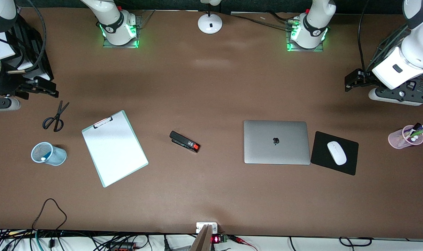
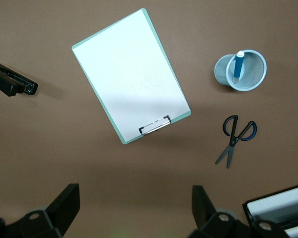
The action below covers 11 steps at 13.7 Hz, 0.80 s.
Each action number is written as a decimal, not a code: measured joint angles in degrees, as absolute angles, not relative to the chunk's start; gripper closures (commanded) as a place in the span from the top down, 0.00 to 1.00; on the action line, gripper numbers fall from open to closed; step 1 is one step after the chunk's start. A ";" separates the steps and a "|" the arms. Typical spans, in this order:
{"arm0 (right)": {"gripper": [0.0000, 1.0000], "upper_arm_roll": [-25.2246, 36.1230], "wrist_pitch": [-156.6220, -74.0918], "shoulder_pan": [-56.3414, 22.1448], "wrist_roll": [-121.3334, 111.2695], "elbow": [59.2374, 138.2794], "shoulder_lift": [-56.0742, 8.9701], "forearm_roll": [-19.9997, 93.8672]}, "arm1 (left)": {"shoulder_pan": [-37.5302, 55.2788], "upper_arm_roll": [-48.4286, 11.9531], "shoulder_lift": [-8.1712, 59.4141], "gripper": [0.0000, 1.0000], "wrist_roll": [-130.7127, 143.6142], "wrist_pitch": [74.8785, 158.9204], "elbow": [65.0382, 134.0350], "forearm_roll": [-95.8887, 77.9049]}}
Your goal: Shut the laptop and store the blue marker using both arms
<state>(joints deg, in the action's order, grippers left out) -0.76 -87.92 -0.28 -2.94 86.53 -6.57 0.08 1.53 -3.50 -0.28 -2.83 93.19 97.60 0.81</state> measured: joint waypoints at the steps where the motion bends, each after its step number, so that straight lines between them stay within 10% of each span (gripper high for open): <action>1: 1.00 -0.76 -87.92 -0.28 -2.93 87.13 -5.86 0.07 | 1.55 -3.50 -0.28 1.00 -2.83 93.19 97.60 0.81; 11: 1.00 -1.58 -87.90 -0.30 0.09 91.52 -0.80 0.06 | 1.61 -3.51 -0.28 1.00 -2.82 93.18 97.60 0.81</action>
<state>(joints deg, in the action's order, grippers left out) -1.58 -87.90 -0.30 0.09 91.52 -0.80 0.06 1.61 -3.51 -0.28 -2.82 93.18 97.60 0.81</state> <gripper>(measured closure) 0.000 0.000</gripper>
